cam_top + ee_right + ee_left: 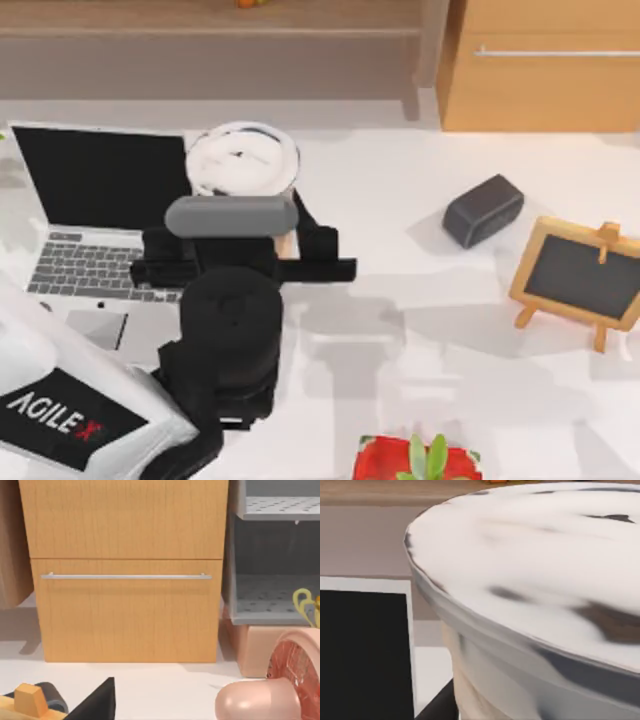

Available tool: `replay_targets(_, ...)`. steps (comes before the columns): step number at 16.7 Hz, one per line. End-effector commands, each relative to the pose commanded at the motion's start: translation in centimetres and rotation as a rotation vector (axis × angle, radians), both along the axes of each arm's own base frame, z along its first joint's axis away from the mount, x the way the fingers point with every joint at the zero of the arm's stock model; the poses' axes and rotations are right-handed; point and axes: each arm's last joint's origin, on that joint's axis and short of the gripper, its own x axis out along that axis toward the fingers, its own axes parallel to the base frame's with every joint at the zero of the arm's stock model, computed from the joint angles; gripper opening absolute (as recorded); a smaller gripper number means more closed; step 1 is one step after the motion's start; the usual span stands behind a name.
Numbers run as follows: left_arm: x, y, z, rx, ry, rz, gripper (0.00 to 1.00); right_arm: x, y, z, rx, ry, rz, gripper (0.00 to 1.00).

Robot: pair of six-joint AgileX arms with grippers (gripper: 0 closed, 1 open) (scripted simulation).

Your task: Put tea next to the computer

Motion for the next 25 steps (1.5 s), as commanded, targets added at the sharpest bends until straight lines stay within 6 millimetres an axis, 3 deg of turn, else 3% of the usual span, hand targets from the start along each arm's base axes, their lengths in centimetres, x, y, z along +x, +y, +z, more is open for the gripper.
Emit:
replay_targets(11,0.4,-0.6,-0.3,-0.056,-0.050,-0.004,0.00,0.0,0.0,0.0,0.000,0.000,0.000,1.00)
replay_targets(19,0.0,-0.2,-2.9,-0.005,-0.004,-0.002,0.00,0.0,0.0,0.0,0.000,0.000,0.000,1.00)
replay_targets(23,0.0,-0.1,-3.0,0.000,0.001,-0.002,0.00,0.0,0.0,0.0,0.000,0.000,0.000,1.00)
replay_targets(25,0.0,-0.1,-3.0,0.000,0.001,-0.002,0.15,0.0,0.0,0.0,0.000,0.000,0.000,1.00)
